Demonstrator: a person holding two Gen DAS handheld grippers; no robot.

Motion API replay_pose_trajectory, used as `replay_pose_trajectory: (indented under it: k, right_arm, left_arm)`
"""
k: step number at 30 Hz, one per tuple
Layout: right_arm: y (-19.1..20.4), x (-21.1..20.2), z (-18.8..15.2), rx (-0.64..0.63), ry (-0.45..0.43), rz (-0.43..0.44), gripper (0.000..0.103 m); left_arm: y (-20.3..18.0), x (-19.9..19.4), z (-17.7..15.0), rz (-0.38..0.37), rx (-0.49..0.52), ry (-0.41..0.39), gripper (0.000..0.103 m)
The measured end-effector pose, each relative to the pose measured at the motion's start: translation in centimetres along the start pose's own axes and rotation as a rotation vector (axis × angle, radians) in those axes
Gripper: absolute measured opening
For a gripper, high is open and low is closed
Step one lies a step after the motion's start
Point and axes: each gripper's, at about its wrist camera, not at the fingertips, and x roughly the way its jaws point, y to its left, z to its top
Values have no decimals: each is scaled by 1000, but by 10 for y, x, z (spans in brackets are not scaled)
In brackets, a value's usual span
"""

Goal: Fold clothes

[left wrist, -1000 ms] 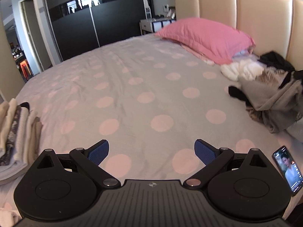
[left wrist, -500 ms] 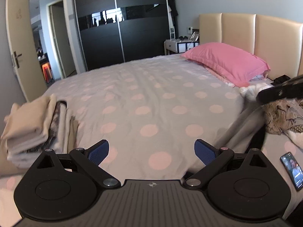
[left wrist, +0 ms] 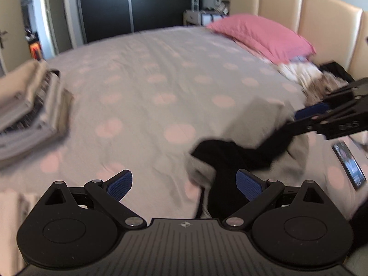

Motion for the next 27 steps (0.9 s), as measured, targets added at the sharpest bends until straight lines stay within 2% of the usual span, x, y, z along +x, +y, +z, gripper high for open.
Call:
replay_pose_trajectory:
  k: [4, 6, 7, 13, 15, 16, 17, 18, 20, 21, 22, 23, 26, 27]
  right_arm:
    - [-4, 25, -13, -26, 62, 6, 46]
    - [-3, 34, -16, -50, 67, 15, 55]
    - [-2, 39, -17, -58, 69, 21, 56]
    - [1, 82, -20, -77, 131, 48, 59]
    - [4, 94, -22, -107, 150, 28, 59]
    - [3, 98, -22, -110, 153, 19, 58]
    - [2, 100, -22, -104, 152, 12, 58]
    - [0, 103, -21, -97, 150, 5, 57]
    - [-4, 108, -20, -77, 154, 0, 50]
    - [-6, 109, -19, -57, 162, 5, 37]
    - [-7, 110, -17, -39, 168, 8, 27]
    - [-8, 109, -16, -25, 172, 12, 12]
    - [-9, 95, -8, -9, 121, -7, 10]
    - [-9, 87, -4, -2, 84, -22, 10]
  left_arm:
    - [-11, 14, -20, -55, 21, 53, 99]
    - [-17, 22, -29, -74, 38, 79, 99]
    - [-20, 27, -33, -78, 48, 98, 99]
    - [-27, 58, -48, -59, 100, 197, 98]
    - [-27, 68, -49, -59, 101, 221, 94]
    - [-27, 73, -49, -61, 102, 234, 89]
    - [-27, 76, -48, -69, 105, 246, 80]
    - [-28, 80, -47, -73, 108, 260, 75]
    - [-28, 85, -46, -79, 96, 280, 59]
    - [-24, 87, -44, -88, 74, 287, 54]
    - [-21, 88, -43, -97, 53, 294, 45]
    - [-17, 89, -41, -106, 28, 299, 37]
    - [-2, 81, -30, -115, -61, 264, 20]
    - [3, 75, -25, -98, -80, 230, 18]
